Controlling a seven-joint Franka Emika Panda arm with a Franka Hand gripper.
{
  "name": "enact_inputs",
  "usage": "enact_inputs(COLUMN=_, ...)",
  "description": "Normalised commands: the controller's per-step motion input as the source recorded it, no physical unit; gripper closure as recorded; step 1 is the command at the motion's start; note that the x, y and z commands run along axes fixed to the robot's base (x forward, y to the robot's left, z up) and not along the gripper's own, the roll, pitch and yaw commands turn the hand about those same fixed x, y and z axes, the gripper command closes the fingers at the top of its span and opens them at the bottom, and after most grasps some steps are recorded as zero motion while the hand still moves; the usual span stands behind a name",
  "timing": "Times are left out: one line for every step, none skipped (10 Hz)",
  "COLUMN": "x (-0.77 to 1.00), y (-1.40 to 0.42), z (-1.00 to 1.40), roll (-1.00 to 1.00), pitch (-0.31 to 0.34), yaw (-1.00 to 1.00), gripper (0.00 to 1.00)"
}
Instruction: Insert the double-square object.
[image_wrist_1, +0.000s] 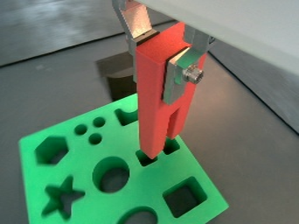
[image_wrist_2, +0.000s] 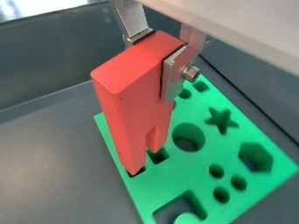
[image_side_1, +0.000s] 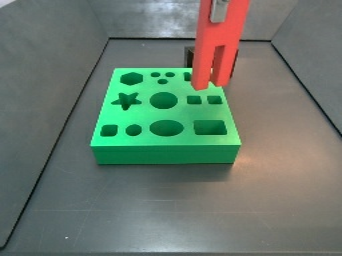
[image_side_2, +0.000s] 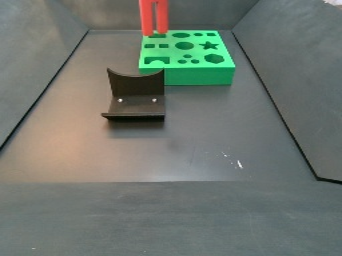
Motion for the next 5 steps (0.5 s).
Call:
enact_inputs(x=0.09, y=0.0, z=-0.27, roll=0.05, pitch=-0.01, yaw=-0.97, gripper=1.0)
enact_inputs(x=0.09, y=0.0, z=-0.31, roll=0.06, pitch=0.0, yaw=-0.96, gripper=1.0)
enact_inputs(x=0.09, y=0.0, z=-0.33, roll=0.07, pitch=0.0, yaw=-0.92, gripper=1.0)
enact_inputs(x=0.05, y=-0.07, z=-0.28, roll=0.13, pitch=0.001, yaw=-0.83, gripper=1.0)
enact_inputs(x=0.0, y=-0.01, z=-0.15, roll=0.12, pitch=0.05, yaw=-0.59, gripper=1.0)
